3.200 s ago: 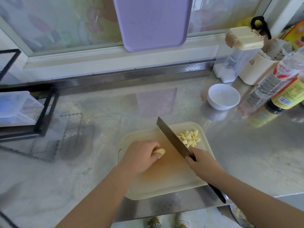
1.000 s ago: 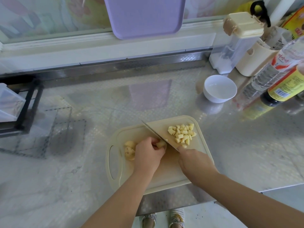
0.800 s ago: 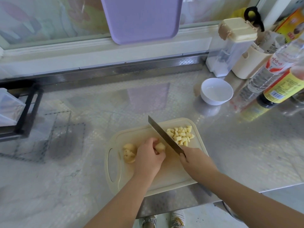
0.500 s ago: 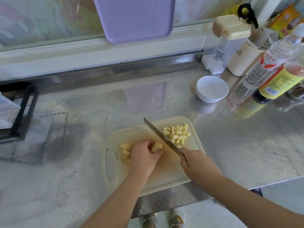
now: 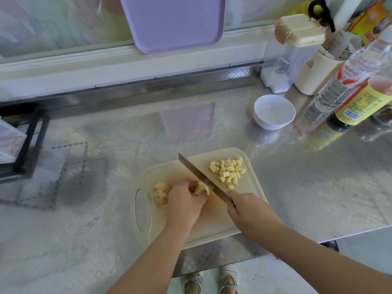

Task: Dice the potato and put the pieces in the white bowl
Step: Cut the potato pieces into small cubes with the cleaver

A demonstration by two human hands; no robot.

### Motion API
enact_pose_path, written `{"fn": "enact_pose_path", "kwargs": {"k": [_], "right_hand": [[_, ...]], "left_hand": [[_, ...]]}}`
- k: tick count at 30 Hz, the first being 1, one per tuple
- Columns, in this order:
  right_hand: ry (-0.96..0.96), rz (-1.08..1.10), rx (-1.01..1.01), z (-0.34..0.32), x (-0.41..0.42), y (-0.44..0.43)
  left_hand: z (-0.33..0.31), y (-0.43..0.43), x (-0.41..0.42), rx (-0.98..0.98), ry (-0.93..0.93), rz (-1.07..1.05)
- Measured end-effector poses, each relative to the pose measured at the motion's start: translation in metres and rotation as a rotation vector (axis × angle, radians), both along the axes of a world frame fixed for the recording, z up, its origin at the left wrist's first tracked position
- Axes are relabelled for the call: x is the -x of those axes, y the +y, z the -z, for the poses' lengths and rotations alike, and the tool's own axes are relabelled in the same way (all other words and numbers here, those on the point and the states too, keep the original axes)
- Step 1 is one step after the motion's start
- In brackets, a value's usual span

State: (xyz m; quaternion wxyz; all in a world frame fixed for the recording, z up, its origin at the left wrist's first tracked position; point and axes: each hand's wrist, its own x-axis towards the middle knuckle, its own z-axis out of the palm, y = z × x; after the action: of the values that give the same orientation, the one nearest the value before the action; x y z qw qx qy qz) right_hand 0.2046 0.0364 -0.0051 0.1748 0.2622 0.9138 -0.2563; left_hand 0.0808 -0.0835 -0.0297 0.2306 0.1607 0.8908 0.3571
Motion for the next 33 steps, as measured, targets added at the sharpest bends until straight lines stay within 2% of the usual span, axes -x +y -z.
{"fn": "enact_pose_path", "kwargs": {"k": [24,30,33], "right_hand": [[-0.051,-0.054,0.036,0.015,0.023,0.01],[-0.008,0.059,0.057,0.016,0.017,0.016],[0.002,0.049,0.058,0.014,0.011,0.023]], "left_hand": [[0.001,0.002,0.003,0.011,-0.016,-0.034],[0.0,-0.002,0.007,-0.012,-0.063,0.06],[0.0,-0.003,0.014,-0.032,-0.087,0.158]]}}
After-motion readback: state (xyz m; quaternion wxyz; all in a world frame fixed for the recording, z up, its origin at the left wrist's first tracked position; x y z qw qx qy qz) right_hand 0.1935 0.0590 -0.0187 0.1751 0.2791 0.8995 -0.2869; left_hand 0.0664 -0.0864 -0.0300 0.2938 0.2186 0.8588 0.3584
